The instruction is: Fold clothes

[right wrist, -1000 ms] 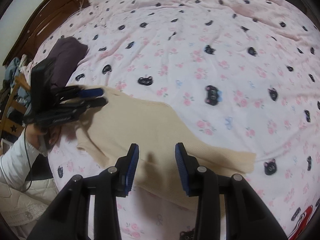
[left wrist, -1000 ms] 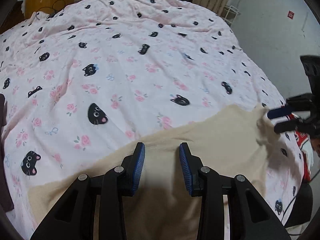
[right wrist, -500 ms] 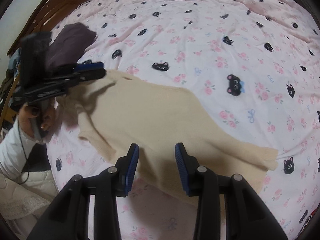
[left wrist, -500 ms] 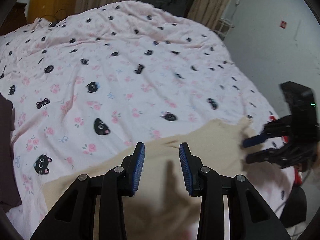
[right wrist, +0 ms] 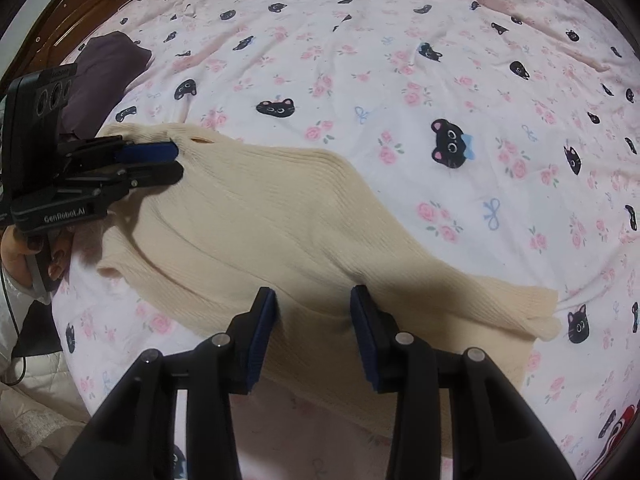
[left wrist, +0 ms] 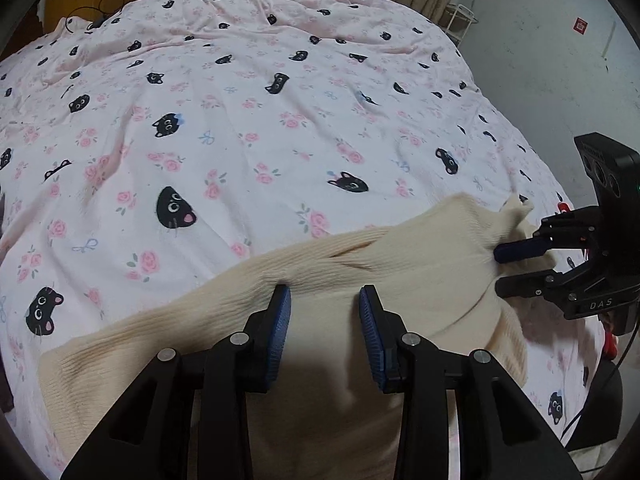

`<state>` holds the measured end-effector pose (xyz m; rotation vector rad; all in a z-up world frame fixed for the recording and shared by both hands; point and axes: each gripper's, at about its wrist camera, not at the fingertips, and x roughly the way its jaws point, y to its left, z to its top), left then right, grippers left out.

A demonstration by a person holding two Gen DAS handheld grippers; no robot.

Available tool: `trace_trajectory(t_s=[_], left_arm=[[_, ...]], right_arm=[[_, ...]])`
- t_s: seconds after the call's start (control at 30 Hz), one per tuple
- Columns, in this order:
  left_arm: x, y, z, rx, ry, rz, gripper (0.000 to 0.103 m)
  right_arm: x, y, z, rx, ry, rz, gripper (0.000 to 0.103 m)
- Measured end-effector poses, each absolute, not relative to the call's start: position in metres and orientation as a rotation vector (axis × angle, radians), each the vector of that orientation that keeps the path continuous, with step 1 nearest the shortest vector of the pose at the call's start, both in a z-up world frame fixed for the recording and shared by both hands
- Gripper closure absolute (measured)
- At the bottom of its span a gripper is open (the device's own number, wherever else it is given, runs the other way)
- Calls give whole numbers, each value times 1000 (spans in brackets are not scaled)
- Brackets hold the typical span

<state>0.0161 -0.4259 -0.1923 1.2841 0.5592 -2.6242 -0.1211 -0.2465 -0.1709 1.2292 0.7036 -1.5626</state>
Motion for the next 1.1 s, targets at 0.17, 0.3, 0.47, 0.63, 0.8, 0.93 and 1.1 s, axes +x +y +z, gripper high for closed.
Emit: trace_trajectory(t_s=[0.17,0.3,0.47,0.63,0.8,0.93,1.1], left_arm=[[24,-442,-196,1263,613,-2604,84],[30,-449,-193,1238,647,-2597,86],[45,-435,-171,1139,591,-2646,62],[65,-428,-150,1038,604,-2692,39],[87,-421,-146,1043,603,-2671,40],[106,-413,-151,1036,622,-2652,39],[118,-408,-164,1045,684,-2638,40]], right_arm=[[-135,-236,-170,1260,683,-1559,63],[-142,-217,-162,1283,607,-1582,58],[-156,-181,-146,1313,408,-1615,54],[-178,-132,-139,1367,173,-1648,52],[-192,-95,-149,1427,63,-1681,52],[-197,-79,-160,1458,-19,-1677,52],[-207,-74,-177,1483,-105,-1679,52]])
